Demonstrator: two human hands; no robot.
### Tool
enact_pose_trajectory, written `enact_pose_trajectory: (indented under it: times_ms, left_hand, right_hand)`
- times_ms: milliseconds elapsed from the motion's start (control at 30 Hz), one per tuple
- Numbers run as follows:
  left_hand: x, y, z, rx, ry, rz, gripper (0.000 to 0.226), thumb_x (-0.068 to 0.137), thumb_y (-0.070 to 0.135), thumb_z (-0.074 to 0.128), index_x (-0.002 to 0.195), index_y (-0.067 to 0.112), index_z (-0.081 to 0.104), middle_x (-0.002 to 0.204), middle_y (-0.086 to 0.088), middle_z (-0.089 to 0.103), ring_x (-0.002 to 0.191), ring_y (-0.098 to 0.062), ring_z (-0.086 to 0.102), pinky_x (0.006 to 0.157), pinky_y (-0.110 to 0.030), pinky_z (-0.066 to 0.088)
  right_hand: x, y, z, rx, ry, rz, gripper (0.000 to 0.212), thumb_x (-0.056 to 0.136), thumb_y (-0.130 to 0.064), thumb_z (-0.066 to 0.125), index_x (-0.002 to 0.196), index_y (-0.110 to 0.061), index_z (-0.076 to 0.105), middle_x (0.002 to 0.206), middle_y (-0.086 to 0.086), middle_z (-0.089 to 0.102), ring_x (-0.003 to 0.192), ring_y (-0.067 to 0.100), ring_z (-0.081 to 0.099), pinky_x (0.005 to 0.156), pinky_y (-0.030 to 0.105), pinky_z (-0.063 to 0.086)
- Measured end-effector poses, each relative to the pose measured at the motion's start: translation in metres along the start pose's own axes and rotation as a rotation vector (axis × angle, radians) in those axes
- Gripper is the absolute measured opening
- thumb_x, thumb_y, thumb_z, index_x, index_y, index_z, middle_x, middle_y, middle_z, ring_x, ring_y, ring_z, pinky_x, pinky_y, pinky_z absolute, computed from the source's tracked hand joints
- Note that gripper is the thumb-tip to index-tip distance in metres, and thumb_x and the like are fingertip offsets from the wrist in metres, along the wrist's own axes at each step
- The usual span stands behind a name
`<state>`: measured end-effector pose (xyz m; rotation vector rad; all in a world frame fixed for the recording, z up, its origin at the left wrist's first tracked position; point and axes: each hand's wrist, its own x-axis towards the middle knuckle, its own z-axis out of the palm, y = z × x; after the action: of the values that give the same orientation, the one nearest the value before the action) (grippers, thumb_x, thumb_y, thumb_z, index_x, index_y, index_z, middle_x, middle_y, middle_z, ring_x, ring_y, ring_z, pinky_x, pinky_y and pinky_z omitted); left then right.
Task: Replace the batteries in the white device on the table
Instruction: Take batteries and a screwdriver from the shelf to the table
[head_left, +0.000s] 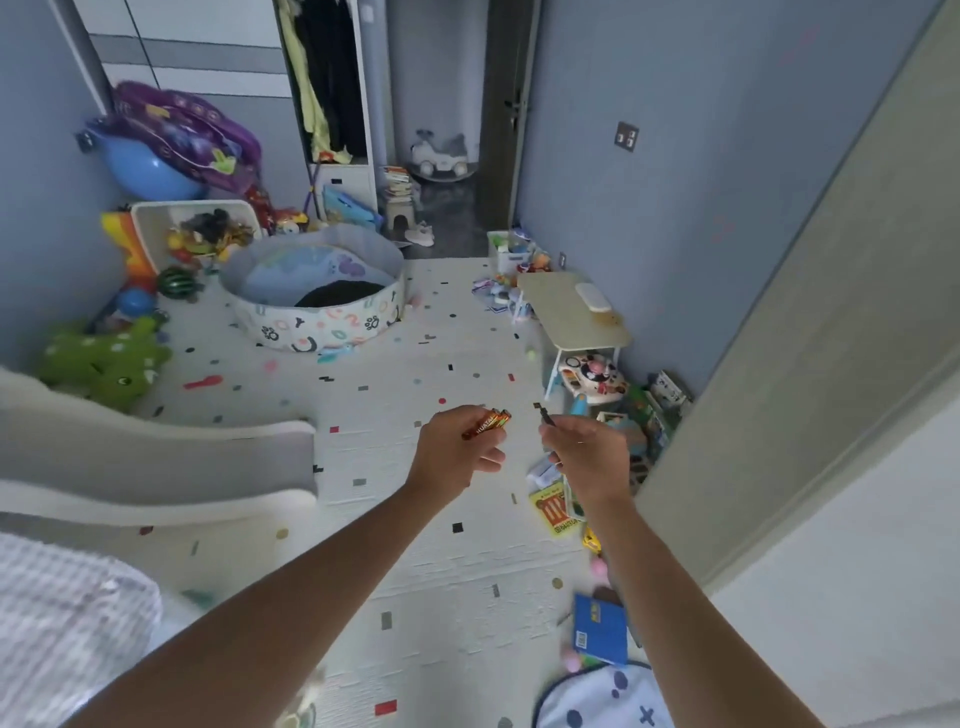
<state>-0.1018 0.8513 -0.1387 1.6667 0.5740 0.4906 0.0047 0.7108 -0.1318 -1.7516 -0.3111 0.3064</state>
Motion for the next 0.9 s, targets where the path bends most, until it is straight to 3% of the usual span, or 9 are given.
enact_pose_trajectory:
  times_ms: [167,300,400,500,667,800,900]
  left_hand:
    - [0.082,-0.018,-0.011,0.056,0.008,-0.006,0.01,0.091,0.012,0.071,0.099,0.006,0.074,0.077,-0.011,0.077,0.07,-0.023,0.078,0.065,-0.041,0.065]
    - [0.17,-0.024,-0.003,0.1,0.005,-0.015,0.009,0.09,0.008,0.07,0.098,0.004,0.073,0.078,-0.016,0.075,0.069,-0.023,0.077,0.062,-0.033,0.064]
    - [0.247,-0.023,0.007,0.107,0.009,-0.025,0.008,0.09,0.009,0.07,0.096,0.005,0.073,0.077,-0.013,0.075,0.068,-0.022,0.077,0.063,-0.036,0.065]
    - [0.322,-0.017,0.014,0.099,0.021,-0.058,0.007,0.089,0.008,0.071,0.095,0.007,0.074,0.078,-0.013,0.075,0.07,-0.024,0.077,0.064,-0.038,0.065]
    - [0.449,0.002,0.012,0.084,0.048,-0.061,0.007,0.089,0.008,0.07,0.094,0.007,0.074,0.076,-0.013,0.075,0.069,-0.024,0.077,0.06,-0.031,0.063]
    - [0.555,-0.002,0.003,0.072,0.04,-0.042,0.009,0.089,0.009,0.071,0.097,0.008,0.074,0.075,-0.008,0.075,0.069,-0.025,0.077,0.062,-0.035,0.064]
    - [0.637,-0.008,-0.004,0.064,0.013,-0.021,0.007,0.089,0.009,0.071,0.096,0.008,0.074,0.074,-0.008,0.075,0.069,-0.026,0.076,0.063,-0.036,0.065]
  right_hand:
    - [0.077,0.012,0.039,-0.073,0.022,-0.029,0.007,0.085,-0.016,0.077,0.09,-0.017,0.08,0.077,0.006,0.078,0.056,0.013,0.064,0.067,0.035,0.06]
    - [0.17,0.02,0.062,-0.109,0.009,-0.033,0.005,0.083,-0.022,0.077,0.082,-0.027,0.077,0.068,-0.004,0.075,0.053,0.009,0.064,0.072,0.04,0.06]
    - [0.25,0.014,0.076,-0.091,0.007,-0.041,0.009,0.082,-0.023,0.076,0.077,-0.03,0.076,0.064,-0.006,0.073,0.05,0.007,0.063,0.072,0.045,0.06]
    - [0.325,-0.001,0.091,-0.088,0.002,-0.038,0.012,0.081,-0.024,0.077,0.075,-0.034,0.075,0.066,-0.006,0.075,0.051,0.009,0.066,0.071,0.042,0.061]
    - [0.44,-0.037,0.117,-0.079,0.001,-0.081,0.006,0.082,-0.022,0.074,0.078,-0.023,0.079,0.064,-0.003,0.074,0.052,0.011,0.063,0.061,0.034,0.054]
    - [0.533,-0.051,0.15,-0.116,0.019,-0.098,0.021,0.081,-0.02,0.074,0.068,-0.036,0.074,0.065,-0.001,0.075,0.054,0.016,0.066,0.064,0.041,0.058]
    - [0.602,-0.059,0.177,-0.128,0.066,-0.074,0.012,0.081,-0.021,0.074,0.072,-0.028,0.078,0.066,-0.002,0.075,0.057,0.02,0.07,0.066,0.038,0.058]
